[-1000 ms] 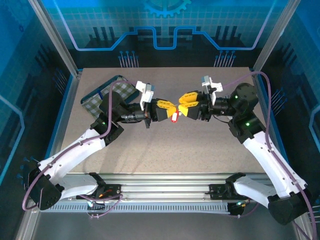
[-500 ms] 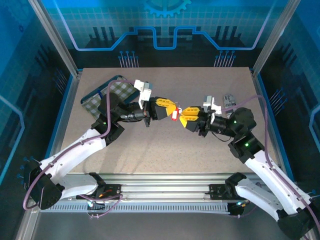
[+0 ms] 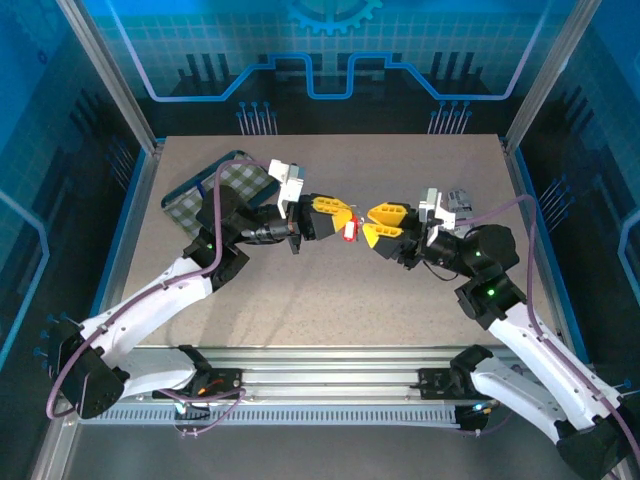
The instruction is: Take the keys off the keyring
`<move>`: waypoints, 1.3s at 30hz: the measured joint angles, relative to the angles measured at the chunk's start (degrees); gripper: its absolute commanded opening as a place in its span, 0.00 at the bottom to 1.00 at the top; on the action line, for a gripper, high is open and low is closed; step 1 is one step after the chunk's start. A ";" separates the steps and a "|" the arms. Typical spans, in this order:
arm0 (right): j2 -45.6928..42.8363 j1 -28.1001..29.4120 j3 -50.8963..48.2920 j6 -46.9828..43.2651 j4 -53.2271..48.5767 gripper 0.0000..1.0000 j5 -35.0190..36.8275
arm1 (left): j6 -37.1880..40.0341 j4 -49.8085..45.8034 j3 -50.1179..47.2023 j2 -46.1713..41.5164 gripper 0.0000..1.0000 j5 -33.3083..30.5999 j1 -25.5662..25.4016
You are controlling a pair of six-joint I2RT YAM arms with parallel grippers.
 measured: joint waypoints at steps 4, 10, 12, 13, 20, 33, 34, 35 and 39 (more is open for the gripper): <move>0.04 0.11 -0.13 0.96 1.81 0.37 -0.70 | 0.00 0.00 -0.02 0.00 0.00 0.00 -0.02; -0.46 0.24 -1.33 1.36 3.52 0.34 -1.53 | 0.02 -0.02 -0.31 0.00 0.00 -0.02 -0.02; -0.46 0.24 -1.51 1.53 3.61 0.30 -1.49 | 0.02 -0.02 -0.31 0.00 0.00 -0.02 -0.02; -0.44 0.24 -1.51 1.68 3.67 0.28 -1.46 | 0.00 -0.02 -0.31 0.00 0.00 -0.02 0.00; 0.46 0.26 -1.33 2.08 3.72 0.23 -1.44 | 0.00 0.02 -0.31 0.00 0.00 -0.02 0.00; 1.64 2.54 1.01 -0.52 -1.09 0.24 0.79 | -0.42 0.20 -0.31 0.00 0.00 0.00 0.00; 1.77 2.64 1.09 -0.85 -1.33 0.21 1.01 | -0.50 0.20 -0.31 0.00 0.00 0.00 0.00; 1.90 2.93 1.27 -1.18 -1.57 0.18 1.25 | -0.68 0.22 -0.31 0.00 0.00 0.00 0.00; 2.34 3.67 1.88 -2.60 -2.86 0.06 1.99 | -1.42 0.39 -0.31 0.20 0.00 0.00 0.04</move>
